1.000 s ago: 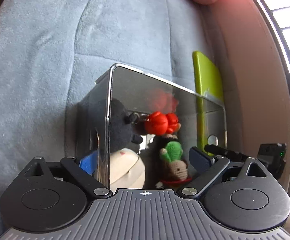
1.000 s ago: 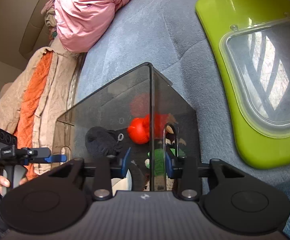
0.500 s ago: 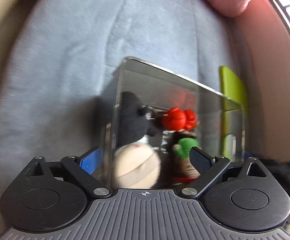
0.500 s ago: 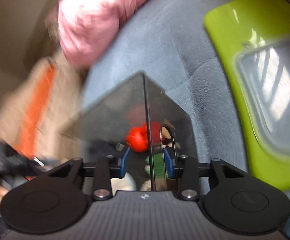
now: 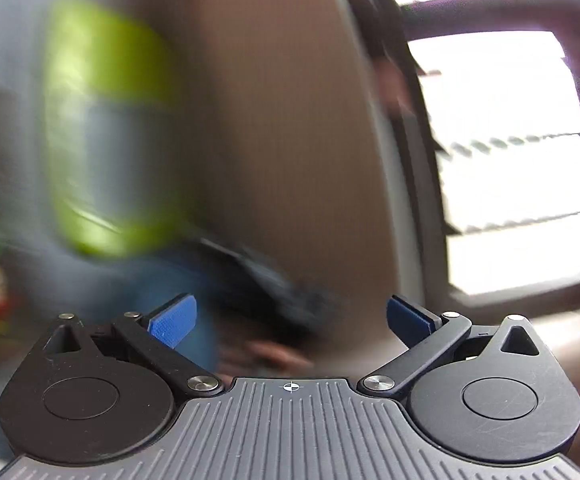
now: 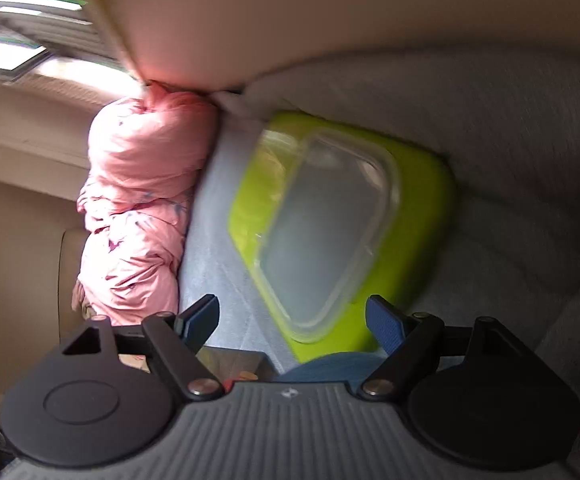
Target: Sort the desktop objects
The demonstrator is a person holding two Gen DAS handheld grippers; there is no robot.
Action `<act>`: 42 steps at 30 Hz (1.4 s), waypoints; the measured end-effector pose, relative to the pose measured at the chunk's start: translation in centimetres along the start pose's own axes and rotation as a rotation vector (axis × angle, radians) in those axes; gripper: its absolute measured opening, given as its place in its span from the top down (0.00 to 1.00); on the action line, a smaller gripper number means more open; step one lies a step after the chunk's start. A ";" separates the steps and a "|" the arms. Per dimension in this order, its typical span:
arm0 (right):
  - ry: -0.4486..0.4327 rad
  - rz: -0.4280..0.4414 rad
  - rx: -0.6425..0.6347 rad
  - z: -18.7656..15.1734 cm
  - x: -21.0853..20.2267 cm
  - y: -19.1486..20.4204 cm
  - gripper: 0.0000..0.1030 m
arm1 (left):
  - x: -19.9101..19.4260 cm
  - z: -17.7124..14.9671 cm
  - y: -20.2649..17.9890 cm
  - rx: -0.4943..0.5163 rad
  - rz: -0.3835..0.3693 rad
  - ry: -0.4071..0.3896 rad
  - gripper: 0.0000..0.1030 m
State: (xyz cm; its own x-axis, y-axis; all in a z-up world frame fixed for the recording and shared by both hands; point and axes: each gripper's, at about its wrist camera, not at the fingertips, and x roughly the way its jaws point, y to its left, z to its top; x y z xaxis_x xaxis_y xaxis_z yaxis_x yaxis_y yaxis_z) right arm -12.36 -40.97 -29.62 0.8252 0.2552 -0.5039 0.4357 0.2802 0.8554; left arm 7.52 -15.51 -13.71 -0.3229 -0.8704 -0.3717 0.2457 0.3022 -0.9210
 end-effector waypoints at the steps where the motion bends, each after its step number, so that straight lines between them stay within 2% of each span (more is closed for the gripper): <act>1: 0.004 0.006 0.011 -0.1 0.2 -0.3 0.27 | 2.2 0.5 -0.3 -0.001 -0.042 0.051 0.00; 3: -0.016 0.013 -0.038 -0.2 -0.1 0.6 0.24 | 5.5 1.3 -0.7 0.006 -0.052 0.106 0.00; 5: -0.043 -0.072 -0.148 -0.4 0.1 2.2 0.16 | 7.8 1.8 -0.6 -0.003 -0.023 0.143 0.00; 7: -0.029 -0.190 -0.232 -0.3 1.0 3.3 0.16 | 8.8 2.0 -0.1 -0.020 -0.001 0.166 0.00; 9: -0.012 -0.288 -0.256 0.0 1.9 3.2 0.16 | 8.7 2.0 0.6 -0.030 0.008 0.166 0.00; 12: 0.064 -0.348 -0.217 1.0 3.2 1.4 0.15 | 7.8 2.1 2.2 -0.076 0.013 0.120 0.00; 14: 0.153 -0.324 -0.162 1.9 4.8 0.1 0.15 | 6.8 2.4 3.5 -0.124 0.013 0.077 0.00; 17: 0.206 -0.257 -0.099 3.4 6.4 -1.5 0.16 | 5.4 2.2 5.1 -0.175 0.007 0.027 0.00; 23: 0.214 -0.114 0.081 6.2 9.0 -5.7 0.15 | 4.2 1.5 8.0 -0.259 -0.003 -0.018 0.00; 25: 0.202 -0.127 0.060 6.2 9.3 -5.3 0.16 | 3.2 2.1 8.8 -0.275 -0.011 -0.026 0.00; 28: 0.149 -0.189 -0.096 5.6 8.8 -2.7 0.47 | 3.1 2.8 9.4 -0.284 -0.024 -0.036 0.00; 31: 0.074 -0.204 -0.259 4.3 7.5 1.3 0.57 | 2.8 3.2 10.0 -0.288 -0.017 -0.039 0.00; 37: 0.034 -0.172 -0.508 0.5 8.2 10.6 0.59 | 0.6 4.3 11.0 -0.285 -0.018 -0.088 0.00; 42: 0.033 -0.160 -0.591 0.3 10.1 16.3 0.59 | -2.3 6.0 12.3 -0.322 -0.043 -0.203 0.00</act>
State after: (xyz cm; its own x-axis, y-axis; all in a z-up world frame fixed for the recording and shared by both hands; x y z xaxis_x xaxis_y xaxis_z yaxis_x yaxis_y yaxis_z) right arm 3.24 -34.08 -20.72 0.7502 0.1934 -0.6323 0.2722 0.7811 0.5619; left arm 16.80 -12.16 -23.52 -0.1310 -0.9345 -0.3310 -0.0746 0.3422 -0.9367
